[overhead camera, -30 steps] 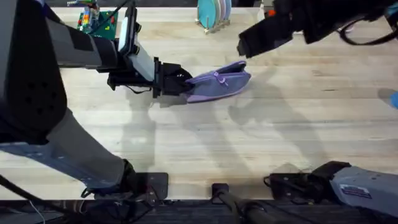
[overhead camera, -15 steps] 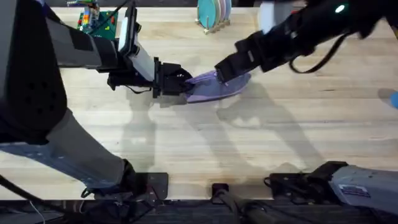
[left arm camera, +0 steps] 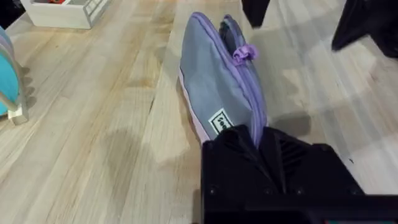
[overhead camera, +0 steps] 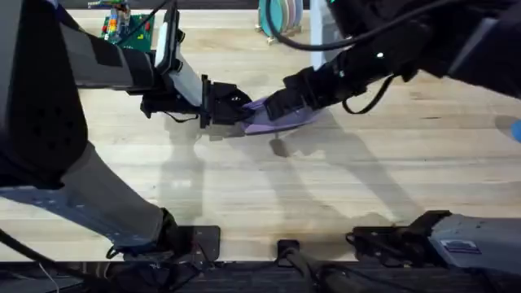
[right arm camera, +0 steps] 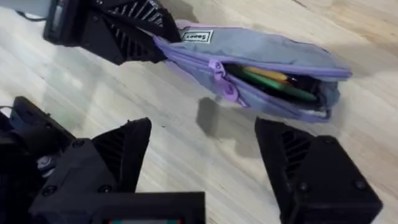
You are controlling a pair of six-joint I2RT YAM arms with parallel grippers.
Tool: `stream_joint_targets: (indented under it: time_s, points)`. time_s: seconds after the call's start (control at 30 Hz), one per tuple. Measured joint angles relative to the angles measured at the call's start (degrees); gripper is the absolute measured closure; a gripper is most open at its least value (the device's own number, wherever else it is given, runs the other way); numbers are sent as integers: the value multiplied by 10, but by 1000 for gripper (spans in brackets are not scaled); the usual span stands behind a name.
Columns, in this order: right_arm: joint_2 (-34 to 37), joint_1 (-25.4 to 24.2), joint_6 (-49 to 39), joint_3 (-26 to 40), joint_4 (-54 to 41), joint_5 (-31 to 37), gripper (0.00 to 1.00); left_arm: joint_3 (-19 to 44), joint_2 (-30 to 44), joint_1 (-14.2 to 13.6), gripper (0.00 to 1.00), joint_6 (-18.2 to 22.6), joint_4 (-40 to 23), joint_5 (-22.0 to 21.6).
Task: Unzip the bag, pick up the pens from the table one at a time and place them inside, then zip the bag closed.
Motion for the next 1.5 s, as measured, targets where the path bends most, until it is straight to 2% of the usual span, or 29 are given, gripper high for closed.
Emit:
stream_joint_targets:
  time_s: [0.3,0.73,1.0,1.17,1.3,1.5]
  points:
    - [62,18,30,-2,30,13,6,0,0,0,959,0,0,0]
    - [73,43,60,-5,86,87,34,0,0,1,959,0,1,0]
    - [73,44,66,-6,107,113,266,0,0,2,959,0,1,0]
    - [73,45,70,-6,110,126,306,0,0,2,959,0,1,0]
    - [80,45,70,-6,117,130,498,0,0,2,960,0,1,0]
    - [90,48,70,-6,120,133,644,0,0,2,960,0,1,-2]
